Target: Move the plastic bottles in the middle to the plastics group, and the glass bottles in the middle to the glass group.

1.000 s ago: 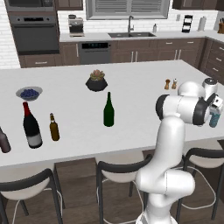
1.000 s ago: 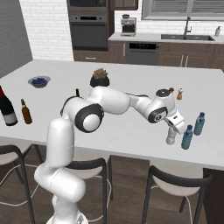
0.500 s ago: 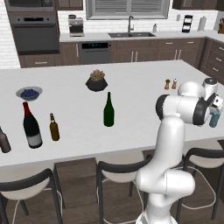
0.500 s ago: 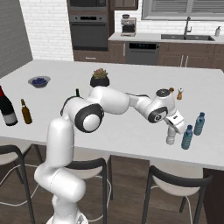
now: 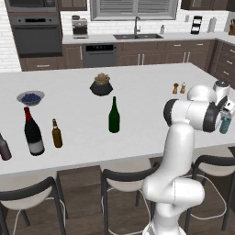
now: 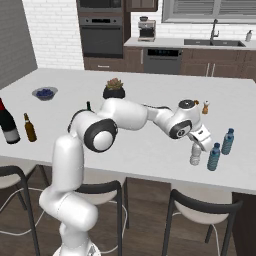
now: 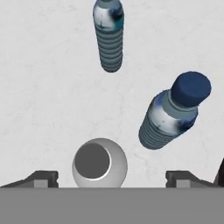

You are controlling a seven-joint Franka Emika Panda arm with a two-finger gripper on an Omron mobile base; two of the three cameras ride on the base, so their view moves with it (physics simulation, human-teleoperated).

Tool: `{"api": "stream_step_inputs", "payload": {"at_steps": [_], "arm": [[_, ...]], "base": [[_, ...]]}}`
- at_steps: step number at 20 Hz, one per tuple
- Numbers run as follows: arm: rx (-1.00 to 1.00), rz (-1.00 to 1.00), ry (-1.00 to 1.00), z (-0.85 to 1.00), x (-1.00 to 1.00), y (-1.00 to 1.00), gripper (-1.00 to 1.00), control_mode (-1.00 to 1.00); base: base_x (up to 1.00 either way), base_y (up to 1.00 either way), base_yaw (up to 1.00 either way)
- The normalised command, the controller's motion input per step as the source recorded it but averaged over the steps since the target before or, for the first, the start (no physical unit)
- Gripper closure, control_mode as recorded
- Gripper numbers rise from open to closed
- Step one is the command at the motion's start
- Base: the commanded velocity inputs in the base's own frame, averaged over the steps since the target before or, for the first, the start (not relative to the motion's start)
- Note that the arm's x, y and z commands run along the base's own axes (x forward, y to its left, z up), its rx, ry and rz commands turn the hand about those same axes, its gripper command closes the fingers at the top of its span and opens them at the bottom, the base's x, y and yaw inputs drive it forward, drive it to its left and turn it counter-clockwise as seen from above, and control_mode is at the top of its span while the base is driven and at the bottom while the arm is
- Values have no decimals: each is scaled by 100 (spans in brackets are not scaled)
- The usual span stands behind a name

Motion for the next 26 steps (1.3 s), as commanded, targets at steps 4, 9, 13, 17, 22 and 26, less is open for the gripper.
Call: {"api": "stream_step_inputs", "payload": {"at_steps": [4, 9, 13, 17, 22, 26], "arm": [[0, 0, 0, 42, -19, 18, -100, -100], [0, 1, 0, 50, -38, 13, -100, -100], [0, 14, 0, 23, -38, 56, -100, -100], [0, 18, 0, 6, -41, 63, -100, -100], [0, 20, 2, 18, -30, 72, -100, -100], [0, 25, 6, 25, -7, 91, -100, -100]], "base": [[0, 0, 0], [0, 0, 0], [0, 0, 0], [0, 0, 0], [0, 0, 0], [0, 0, 0]]}}
